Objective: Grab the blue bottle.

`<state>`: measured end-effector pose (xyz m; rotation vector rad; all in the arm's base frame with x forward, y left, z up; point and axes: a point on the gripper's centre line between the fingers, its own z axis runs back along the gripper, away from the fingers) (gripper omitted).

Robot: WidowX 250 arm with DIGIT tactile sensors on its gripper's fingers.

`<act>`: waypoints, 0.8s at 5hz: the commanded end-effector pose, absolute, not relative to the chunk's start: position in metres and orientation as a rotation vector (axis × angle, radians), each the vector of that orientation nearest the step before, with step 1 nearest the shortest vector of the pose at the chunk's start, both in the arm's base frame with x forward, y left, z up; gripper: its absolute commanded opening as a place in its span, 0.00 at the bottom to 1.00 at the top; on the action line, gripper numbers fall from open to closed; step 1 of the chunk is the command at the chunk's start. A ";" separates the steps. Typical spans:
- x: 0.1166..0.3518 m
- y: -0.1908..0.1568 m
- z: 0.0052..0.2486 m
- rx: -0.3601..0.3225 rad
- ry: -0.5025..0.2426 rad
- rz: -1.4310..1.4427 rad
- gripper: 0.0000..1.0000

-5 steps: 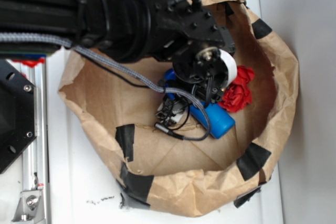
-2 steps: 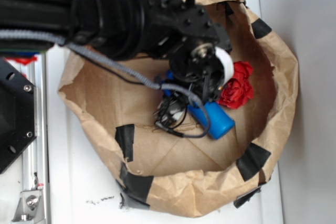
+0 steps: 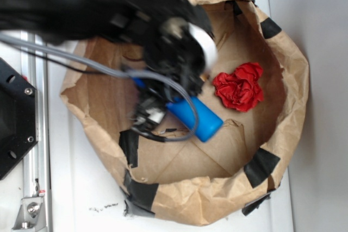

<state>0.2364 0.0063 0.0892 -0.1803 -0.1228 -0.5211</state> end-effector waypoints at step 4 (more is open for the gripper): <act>0.241 -0.032 0.173 -0.110 -0.068 -0.106 0.00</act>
